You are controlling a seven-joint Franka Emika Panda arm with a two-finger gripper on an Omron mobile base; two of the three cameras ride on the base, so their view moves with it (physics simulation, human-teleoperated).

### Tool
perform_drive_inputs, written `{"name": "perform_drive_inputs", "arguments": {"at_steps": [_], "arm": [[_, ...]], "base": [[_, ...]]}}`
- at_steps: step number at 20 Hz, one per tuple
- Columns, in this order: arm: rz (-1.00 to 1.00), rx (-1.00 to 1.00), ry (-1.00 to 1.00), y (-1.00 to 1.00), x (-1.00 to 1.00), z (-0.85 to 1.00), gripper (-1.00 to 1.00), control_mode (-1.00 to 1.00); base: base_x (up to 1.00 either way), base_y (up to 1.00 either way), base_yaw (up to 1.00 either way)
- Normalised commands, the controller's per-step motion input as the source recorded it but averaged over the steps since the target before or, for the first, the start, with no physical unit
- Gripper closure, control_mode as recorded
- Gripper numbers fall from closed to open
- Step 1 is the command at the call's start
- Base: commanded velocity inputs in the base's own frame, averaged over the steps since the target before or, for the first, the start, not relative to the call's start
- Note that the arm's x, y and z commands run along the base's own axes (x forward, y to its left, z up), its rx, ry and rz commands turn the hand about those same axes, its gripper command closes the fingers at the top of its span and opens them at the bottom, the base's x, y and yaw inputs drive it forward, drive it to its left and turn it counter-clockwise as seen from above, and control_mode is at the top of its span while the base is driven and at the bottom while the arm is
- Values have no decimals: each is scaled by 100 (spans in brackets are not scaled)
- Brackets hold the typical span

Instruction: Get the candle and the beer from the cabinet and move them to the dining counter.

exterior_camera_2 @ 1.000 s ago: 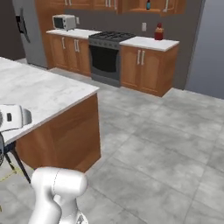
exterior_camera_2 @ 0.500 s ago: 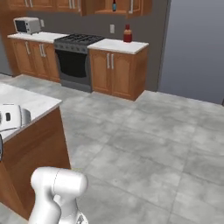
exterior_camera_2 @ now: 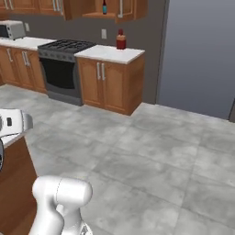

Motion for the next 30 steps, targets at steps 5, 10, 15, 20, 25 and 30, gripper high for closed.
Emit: {"name": "perform_drive_inputs", "arguments": {"at_steps": [5, 10, 15, 20, 25, 30], "arm": [[0, 0, 0, 0, 0, 0, -100, 100], [0, 0, 0, 0, 0, 0, -100, 100], [0, 0, 0, 0, 0, 0, -100, 100], [0, 0, 0, 0, 0, 0, -100, 100], [0, 0, 0, 0, 0, 0, -100, 100], [0, 0, 0, 0, 0, 0, -100, 100]], "base": [[100, -28, 0], [100, -25, 0], [100, -13, 0], [100, -11, 0], [100, -1, 0], [100, 22, -4]]}}
